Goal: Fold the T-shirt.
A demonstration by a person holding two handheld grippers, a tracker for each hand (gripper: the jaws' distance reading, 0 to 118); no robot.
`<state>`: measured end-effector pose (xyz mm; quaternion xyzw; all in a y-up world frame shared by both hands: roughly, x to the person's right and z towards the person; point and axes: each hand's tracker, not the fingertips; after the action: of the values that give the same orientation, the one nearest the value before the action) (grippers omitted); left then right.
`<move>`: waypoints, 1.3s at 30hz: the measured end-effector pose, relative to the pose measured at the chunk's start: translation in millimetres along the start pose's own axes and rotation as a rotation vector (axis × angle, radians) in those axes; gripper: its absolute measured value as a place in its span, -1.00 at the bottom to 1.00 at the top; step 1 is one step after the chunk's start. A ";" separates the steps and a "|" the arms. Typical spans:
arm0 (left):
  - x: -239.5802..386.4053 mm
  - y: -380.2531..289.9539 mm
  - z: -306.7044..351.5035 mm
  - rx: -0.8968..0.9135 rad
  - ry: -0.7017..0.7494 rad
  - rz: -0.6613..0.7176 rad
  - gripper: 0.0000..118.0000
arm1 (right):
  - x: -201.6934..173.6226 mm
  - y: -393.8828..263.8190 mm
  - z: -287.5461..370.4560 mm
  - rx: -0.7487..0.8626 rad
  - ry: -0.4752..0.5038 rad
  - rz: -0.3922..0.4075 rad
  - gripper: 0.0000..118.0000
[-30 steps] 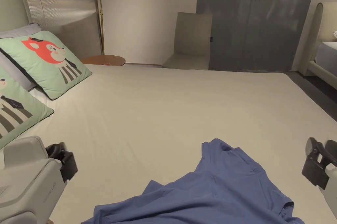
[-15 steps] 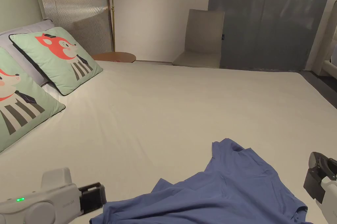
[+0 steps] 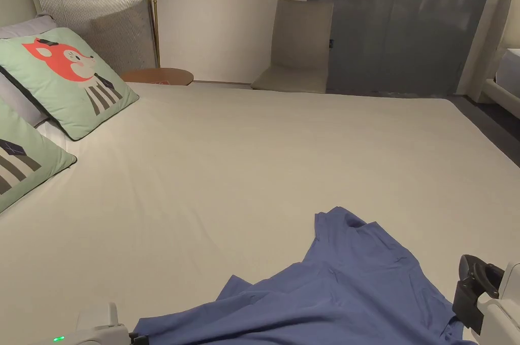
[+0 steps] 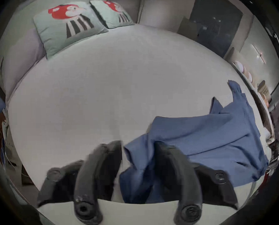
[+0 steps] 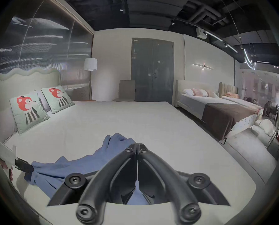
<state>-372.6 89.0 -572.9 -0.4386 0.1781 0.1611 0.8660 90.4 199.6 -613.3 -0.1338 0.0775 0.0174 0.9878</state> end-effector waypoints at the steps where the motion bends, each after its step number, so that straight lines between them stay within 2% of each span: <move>1: 1.8 0.4 2.3 0.002 -0.020 0.000 -0.70 | 0.1 -0.6 -4.4 -0.006 0.001 0.001 -0.99; 2: 5.4 0.4 5.8 0.006 -0.020 -0.004 -0.85 | -5.6 7.3 -5.3 -0.017 0.003 0.000 -0.98; 4: 11.1 -0.5 11.8 0.031 0.009 -0.051 -0.87 | -5.1 11.7 -23.1 -0.065 -0.004 -0.012 -0.90; 5: 11.9 -1.0 14.9 0.044 0.010 -0.056 -0.87 | -2.1 14.5 -37.3 -0.091 0.012 -0.024 -0.61; 6: 11.3 -1.1 19.0 0.048 0.006 -0.049 -0.87 | 0.8 17.2 -52.4 -0.132 0.032 -0.033 0.12; 7: 9.7 0.4 21.2 0.051 0.001 -0.043 -0.87 | 2.2 20.0 -65.9 -0.176 0.051 -0.034 0.55; 8: 8.5 0.8 25.1 0.057 -0.003 -0.036 -0.87 | 3.3 21.6 -83.8 -0.201 0.069 -0.041 0.81; 9: 7.6 0.9 28.9 0.066 -0.006 -0.030 -0.87 | 3.7 22.5 -95.9 -0.218 0.074 -0.038 0.87; 17: 13.9 5.2 57.0 0.116 -0.009 -0.011 -0.87 | 24.7 -9.4 -229.4 -0.530 0.023 -0.080 0.82; 21: 14.8 7.8 60.7 0.123 -0.010 0.000 -0.87 | 37.1 -35.4 -273.4 -0.666 -0.033 -0.099 0.62; 23: 15.0 9.1 59.9 0.119 -0.005 0.002 -0.87 | 37.0 -43.2 -281.6 -0.697 -0.051 -0.097 0.50; 25: 16.2 9.2 59.8 0.116 0.000 0.003 -0.87 | 39.6 -48.4 -283.0 -0.699 -0.051 -0.092 0.47; 27: 17.2 10.0 59.4 0.116 0.006 -0.003 -0.87 | 32.0 -42.5 -270.7 -0.661 -0.044 -0.052 0.27; 28: 18.1 10.2 59.3 0.116 0.010 -0.004 -0.87 | 30.2 -39.9 -265.3 -0.638 -0.018 -0.019 0.27; 29: 19.0 10.3 59.2 0.116 0.012 -0.005 -0.87 | 28.0 -37.4 -259.7 -0.616 0.013 0.012 -0.07; 30: 20.2 10.1 59.4 0.118 0.016 -0.008 -0.87 | 22.5 -36.4 -259.3 -0.619 0.006 0.055 -0.73; 31: 20.0 10.3 59.5 0.120 0.020 -0.012 -0.87 | 19.6 -34.4 -252.3 -0.614 -0.018 0.099 -0.95; 32: 20.8 9.5 61.9 0.124 0.022 -0.014 -0.87 | 19.4 -31.7 -243.4 -0.579 -0.011 0.123 -0.96; 33: 20.6 8.8 65.1 0.129 0.022 -0.012 -0.87 | 21.6 -28.4 -235.0 -0.555 0.005 0.115 -0.96; 37: 17.4 6.9 82.5 0.157 0.009 -0.003 -0.87 | 31.9 -4.8 -193.2 -0.433 0.015 0.009 -0.96; 39: 14.8 6.3 95.8 0.193 -0.025 0.007 -0.93 | 35.5 14.1 -157.4 -0.351 0.015 -0.017 -0.96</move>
<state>-346.3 172.7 -531.2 -0.3506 0.1836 0.1518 0.9057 101.3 171.6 -772.4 -0.3048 0.0795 0.0214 0.9488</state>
